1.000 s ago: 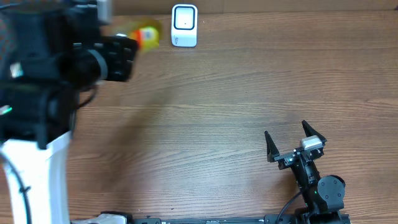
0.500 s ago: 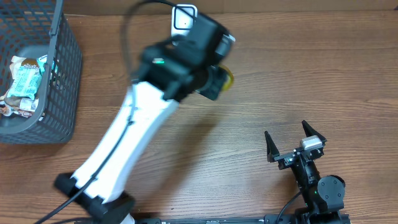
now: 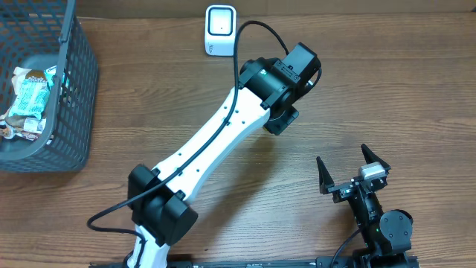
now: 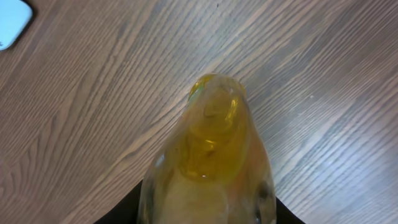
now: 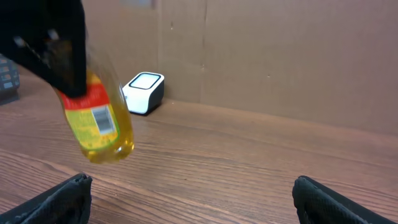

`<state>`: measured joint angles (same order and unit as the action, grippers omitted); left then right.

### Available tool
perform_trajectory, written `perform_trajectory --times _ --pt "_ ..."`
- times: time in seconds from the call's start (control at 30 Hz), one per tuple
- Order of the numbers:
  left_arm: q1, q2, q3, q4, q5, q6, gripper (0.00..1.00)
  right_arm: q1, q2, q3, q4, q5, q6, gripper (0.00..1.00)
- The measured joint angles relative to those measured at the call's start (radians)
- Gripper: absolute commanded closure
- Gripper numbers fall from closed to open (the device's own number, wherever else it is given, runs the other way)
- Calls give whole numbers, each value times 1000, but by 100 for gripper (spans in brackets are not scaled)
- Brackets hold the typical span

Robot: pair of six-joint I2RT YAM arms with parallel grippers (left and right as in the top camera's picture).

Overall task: Scan the item barcode
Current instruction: 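Carry the bottle with the left gripper toward the white scanner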

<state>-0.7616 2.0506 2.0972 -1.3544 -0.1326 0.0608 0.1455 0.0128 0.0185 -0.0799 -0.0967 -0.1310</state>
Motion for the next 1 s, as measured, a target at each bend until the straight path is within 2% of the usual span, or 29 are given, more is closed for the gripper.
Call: perform_trajectory --times 0.47,1.0 --pt "0 100 0 99 119 132 73 0 0 0 1 0 0 0" --pt "-11 169 0 148 106 264 74 0 0 0 0 0 0 0"
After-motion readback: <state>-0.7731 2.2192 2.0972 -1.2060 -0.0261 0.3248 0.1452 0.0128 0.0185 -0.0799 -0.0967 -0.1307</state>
